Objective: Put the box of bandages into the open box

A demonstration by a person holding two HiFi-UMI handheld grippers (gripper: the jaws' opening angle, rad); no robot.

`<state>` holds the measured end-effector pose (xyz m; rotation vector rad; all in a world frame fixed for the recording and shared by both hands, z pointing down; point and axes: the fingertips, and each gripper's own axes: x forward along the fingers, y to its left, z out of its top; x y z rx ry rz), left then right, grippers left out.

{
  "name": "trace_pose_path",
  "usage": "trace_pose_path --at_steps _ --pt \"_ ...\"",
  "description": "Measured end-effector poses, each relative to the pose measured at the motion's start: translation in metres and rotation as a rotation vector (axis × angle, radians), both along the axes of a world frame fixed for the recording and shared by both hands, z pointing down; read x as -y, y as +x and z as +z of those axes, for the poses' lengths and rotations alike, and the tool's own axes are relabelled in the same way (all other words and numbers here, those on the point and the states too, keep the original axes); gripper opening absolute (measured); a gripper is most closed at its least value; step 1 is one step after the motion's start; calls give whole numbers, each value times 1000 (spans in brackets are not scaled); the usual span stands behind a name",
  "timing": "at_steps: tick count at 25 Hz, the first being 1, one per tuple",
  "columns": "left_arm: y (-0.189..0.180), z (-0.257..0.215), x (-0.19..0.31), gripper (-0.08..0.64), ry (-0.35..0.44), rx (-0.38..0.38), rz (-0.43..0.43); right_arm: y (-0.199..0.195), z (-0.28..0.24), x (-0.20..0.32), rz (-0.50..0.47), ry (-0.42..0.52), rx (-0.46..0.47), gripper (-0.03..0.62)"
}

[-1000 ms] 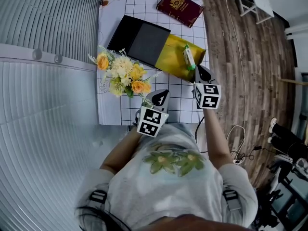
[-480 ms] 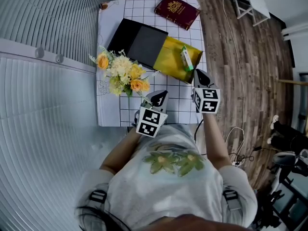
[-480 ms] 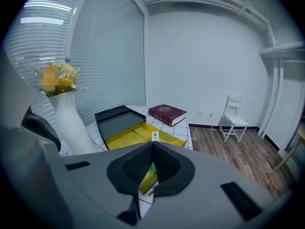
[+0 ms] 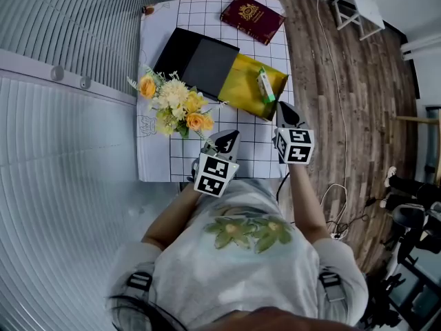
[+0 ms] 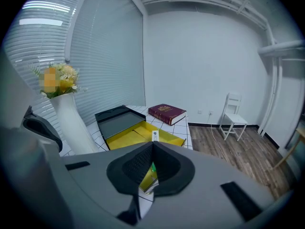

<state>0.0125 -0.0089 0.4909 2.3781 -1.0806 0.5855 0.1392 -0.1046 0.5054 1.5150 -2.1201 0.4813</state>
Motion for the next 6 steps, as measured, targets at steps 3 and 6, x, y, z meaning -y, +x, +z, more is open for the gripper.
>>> trace_pose_path --at_steps 3,6 --pt "-1 0 0 6 -1 0 2 -1 0 -1 -2 -6 2 8" --pt "-2 1 0 6 -2 2 4 -2 2 -2 -11 -12 -3 8"
